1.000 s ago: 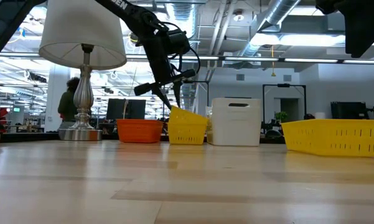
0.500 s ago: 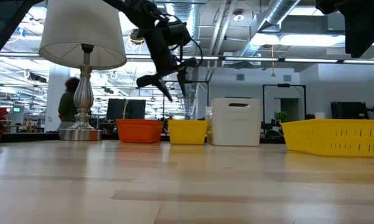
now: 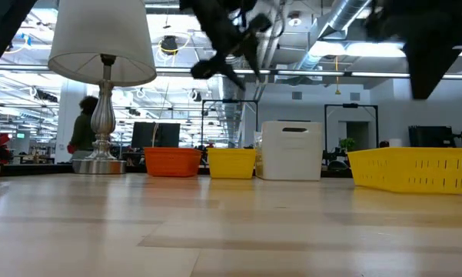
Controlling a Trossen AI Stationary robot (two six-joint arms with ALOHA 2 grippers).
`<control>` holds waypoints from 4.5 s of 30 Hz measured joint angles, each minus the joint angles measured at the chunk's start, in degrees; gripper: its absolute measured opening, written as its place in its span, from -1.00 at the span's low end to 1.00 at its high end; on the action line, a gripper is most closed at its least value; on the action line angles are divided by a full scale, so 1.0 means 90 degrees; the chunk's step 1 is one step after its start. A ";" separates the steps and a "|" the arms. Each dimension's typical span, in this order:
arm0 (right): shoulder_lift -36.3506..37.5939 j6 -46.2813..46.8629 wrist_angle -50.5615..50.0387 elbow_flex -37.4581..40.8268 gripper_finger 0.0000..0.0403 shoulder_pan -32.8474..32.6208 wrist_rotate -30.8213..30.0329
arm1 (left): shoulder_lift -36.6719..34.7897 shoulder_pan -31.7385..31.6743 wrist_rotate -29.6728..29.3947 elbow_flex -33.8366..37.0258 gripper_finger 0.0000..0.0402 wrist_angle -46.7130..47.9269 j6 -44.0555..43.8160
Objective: Stack baskets by color
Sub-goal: Stack the bottom yellow bin on top of the top yellow bin
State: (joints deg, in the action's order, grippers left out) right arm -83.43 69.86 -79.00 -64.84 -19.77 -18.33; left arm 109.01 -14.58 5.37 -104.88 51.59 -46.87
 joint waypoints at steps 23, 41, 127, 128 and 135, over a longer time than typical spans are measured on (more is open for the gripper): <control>-0.0856 -0.3796 0.6428 0.0901 -0.35 0.1300 0.2561 | -0.0236 0.2955 -0.2889 -0.2821 -0.20 0.4270 -0.1756; 0.2192 -0.2217 0.2583 -0.0029 -0.35 0.1398 0.1352 | -0.0306 0.3403 -0.3368 -0.0880 -0.20 0.3074 -0.3782; 0.1686 -0.1075 0.5868 0.3379 -0.41 0.0615 0.1599 | 0.0783 0.2403 -0.1474 0.2637 -0.20 -0.3902 -0.4338; 0.1626 -0.1087 0.5890 0.3380 -0.41 0.0584 0.1660 | 0.0739 0.2403 -0.1490 0.2639 -0.20 -0.3898 -0.4293; 0.1092 -0.1162 0.6338 0.3373 -0.41 0.0538 0.1739 | 0.0573 0.2367 -0.1682 0.2630 -0.20 -0.3988 -0.4189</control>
State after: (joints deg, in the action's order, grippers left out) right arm -73.60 59.40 -21.96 -34.48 -14.93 -2.69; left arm 114.17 6.72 -9.77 -81.21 15.69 -84.57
